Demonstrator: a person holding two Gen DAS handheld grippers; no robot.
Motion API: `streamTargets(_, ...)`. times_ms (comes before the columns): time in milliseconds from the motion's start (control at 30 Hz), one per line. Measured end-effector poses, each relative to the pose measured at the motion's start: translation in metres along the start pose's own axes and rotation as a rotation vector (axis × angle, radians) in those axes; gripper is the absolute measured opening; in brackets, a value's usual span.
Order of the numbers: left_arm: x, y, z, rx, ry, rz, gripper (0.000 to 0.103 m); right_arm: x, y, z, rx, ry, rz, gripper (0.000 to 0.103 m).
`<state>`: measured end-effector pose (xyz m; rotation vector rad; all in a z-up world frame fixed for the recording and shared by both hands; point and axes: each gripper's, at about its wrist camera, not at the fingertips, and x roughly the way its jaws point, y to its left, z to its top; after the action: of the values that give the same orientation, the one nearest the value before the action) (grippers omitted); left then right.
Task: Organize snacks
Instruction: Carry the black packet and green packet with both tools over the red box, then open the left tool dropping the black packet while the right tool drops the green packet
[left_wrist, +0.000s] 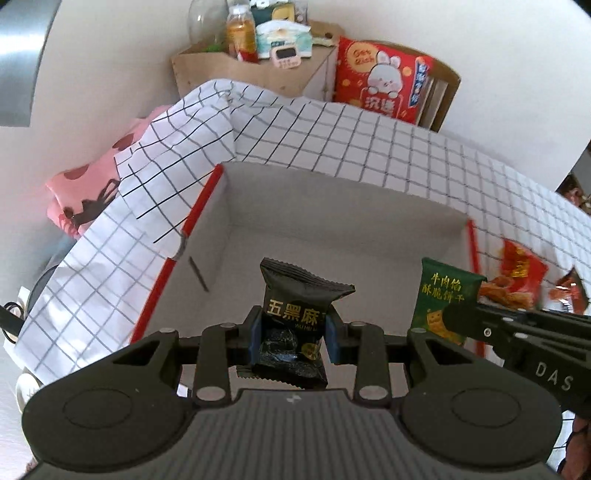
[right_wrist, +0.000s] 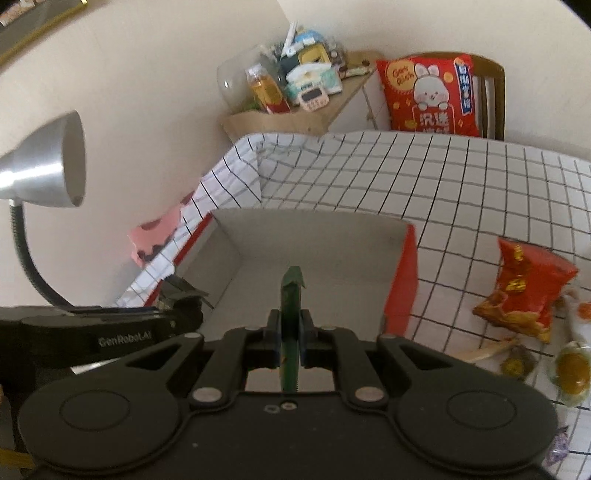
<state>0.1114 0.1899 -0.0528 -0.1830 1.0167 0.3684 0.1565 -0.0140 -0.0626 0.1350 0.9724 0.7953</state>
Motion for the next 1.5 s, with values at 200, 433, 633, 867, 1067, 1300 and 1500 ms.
streamTargets(200,0.031,0.01,0.005,0.021,0.049,0.038,0.033,0.036,0.004,-0.001,-0.008,0.061,-0.03,0.008)
streamTargets(433,0.064,0.007,0.001,0.051,0.115,0.041,0.033,0.067,0.003,-0.006,-0.002,0.127,-0.063,0.008)
streamTargets(633,0.081,0.002,-0.005,0.08,0.161,0.036,0.033,0.077,0.008,-0.011,-0.06,0.151,-0.103,0.008)
streamTargets(867,0.092,-0.003,-0.011,0.097,0.193,0.021,0.033,0.077,0.016,-0.013,-0.104,0.153,-0.137,0.013)
streamTargets(1067,0.085,-0.001,-0.014,0.103,0.166,0.009,0.035,0.073,0.022,-0.014,-0.157,0.147,-0.158,0.02)
streamTargets(1300,0.064,0.011,-0.014,0.072,0.123,-0.035,0.04,0.055,0.022,-0.013,-0.133,0.119,-0.15,0.028)
streamTargets(1500,0.035,0.011,-0.016,0.074,0.06,-0.078,0.043,0.024,0.026,-0.014,-0.117,0.069,-0.131,0.032)
